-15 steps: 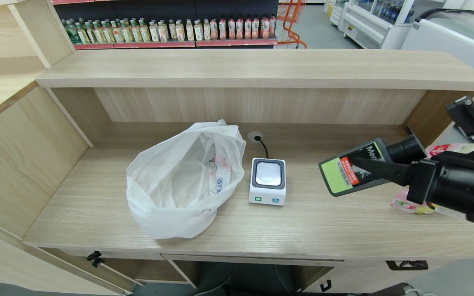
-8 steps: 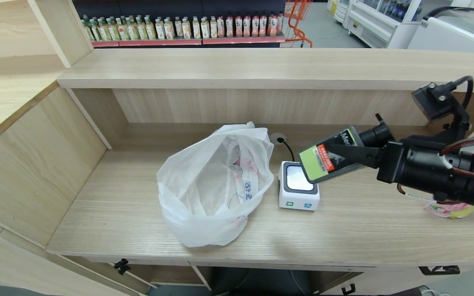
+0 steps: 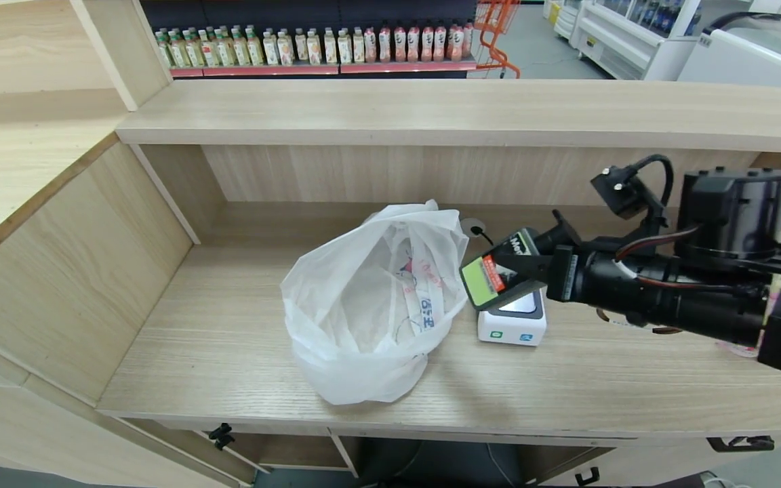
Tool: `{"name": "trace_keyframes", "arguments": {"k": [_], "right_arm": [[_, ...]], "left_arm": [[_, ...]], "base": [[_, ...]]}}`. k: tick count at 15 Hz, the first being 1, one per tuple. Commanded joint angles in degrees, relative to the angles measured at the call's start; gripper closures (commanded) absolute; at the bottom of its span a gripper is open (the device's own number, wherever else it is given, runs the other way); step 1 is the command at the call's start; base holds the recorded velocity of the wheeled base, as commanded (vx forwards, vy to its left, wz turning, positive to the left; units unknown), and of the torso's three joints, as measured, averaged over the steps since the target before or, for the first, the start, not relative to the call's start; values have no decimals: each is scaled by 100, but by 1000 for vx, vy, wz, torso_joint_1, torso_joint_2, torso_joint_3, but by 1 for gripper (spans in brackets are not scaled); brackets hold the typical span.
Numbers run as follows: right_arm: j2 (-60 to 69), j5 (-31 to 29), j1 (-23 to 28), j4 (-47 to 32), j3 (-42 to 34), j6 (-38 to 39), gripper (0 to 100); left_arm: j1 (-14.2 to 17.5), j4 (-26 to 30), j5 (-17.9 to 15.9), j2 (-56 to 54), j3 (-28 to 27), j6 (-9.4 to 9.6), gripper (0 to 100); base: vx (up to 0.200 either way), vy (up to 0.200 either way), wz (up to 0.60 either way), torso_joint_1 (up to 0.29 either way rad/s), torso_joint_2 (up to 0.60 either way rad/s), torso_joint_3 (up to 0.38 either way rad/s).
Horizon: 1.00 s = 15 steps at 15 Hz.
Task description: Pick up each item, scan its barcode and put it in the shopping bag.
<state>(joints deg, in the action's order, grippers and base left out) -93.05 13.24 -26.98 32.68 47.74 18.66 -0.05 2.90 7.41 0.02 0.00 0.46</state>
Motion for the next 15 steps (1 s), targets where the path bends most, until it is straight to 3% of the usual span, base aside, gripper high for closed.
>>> {"name": "trace_keyframes", "arguments": {"k": [1, 4, 10, 15], "right_arm": [[-706, -155, -229, 1, 359, -3, 100], [-1066, -234, -361, 98, 385, -284, 100], [-1927, -278, -475, 1267, 174, -1260, 100], [-2349, -278, -563, 1592, 227, -1919, 100]], "left_arm": [[-4, 0, -3, -2, 0, 6, 0], [-4, 0, 6, 6, 0, -2, 0], [-4, 0, 6, -2, 0, -2, 0], [-4, 0, -3, -2, 0, -2, 0]], "base": [[0, 0, 0, 0, 0, 0], [0, 0, 0, 0, 0, 0], [0, 0, 0, 0, 0, 0], [0, 0, 0, 0, 0, 0]]}}
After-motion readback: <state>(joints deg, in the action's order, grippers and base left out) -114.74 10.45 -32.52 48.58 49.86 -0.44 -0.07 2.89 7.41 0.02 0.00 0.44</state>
